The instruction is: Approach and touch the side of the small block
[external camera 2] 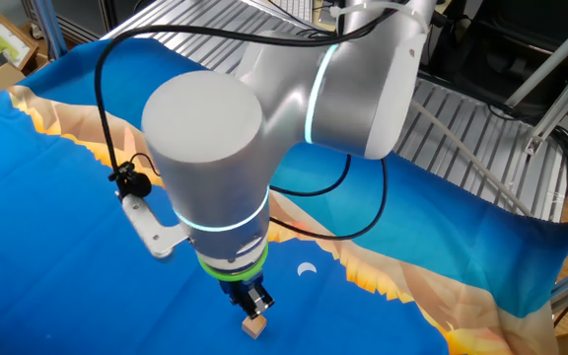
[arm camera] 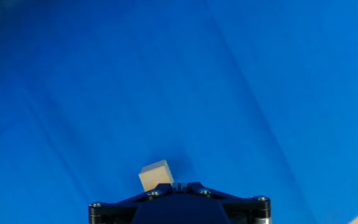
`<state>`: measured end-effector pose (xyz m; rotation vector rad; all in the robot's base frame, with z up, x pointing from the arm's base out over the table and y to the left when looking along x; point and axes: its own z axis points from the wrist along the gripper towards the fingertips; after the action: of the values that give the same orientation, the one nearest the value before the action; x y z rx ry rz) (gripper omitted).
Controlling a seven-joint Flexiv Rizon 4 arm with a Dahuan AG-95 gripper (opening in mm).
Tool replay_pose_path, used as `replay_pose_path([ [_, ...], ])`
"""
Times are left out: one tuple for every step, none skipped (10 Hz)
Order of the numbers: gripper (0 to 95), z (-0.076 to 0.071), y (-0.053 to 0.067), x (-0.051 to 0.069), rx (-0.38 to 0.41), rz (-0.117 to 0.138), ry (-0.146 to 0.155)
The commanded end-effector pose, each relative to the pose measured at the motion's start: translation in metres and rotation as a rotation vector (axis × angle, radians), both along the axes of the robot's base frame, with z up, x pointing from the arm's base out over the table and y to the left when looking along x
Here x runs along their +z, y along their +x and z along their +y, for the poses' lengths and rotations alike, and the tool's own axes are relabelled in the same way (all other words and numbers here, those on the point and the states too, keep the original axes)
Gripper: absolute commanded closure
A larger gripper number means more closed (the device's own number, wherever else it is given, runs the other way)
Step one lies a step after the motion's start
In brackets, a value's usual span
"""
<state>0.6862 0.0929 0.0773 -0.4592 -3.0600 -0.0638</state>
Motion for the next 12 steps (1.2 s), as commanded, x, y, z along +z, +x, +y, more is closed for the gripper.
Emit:
replay_pose_path([
  [95.0,-0.005,0.003,-0.003,0.014,-0.006,-0.005],
  [95.0,-0.008,0.003,-0.007,0.026,-0.012,-0.006],
  [95.0,-0.01,0.004,-0.012,0.026,-0.016,-0.003],
  [95.0,-0.01,0.004,-0.016,0.026,-0.019,-0.004],
  [95.0,-0.01,0.003,-0.021,0.028,-0.02,-0.003],
  [95.0,-0.009,0.002,-0.024,0.029,-0.02,-0.004],
  [95.0,-0.008,-0.001,-0.031,0.03,-0.022,-0.003],
  [95.0,-0.007,-0.003,-0.036,0.029,-0.025,-0.002],
  [95.0,-0.006,-0.007,-0.041,0.034,-0.033,-0.003],
  [95.0,-0.005,-0.009,-0.042,0.04,-0.037,-0.004],
  [95.0,-0.005,-0.01,-0.042,0.05,-0.035,-0.003],
  [95.0,-0.005,-0.012,-0.043,0.061,-0.035,-0.005],
])
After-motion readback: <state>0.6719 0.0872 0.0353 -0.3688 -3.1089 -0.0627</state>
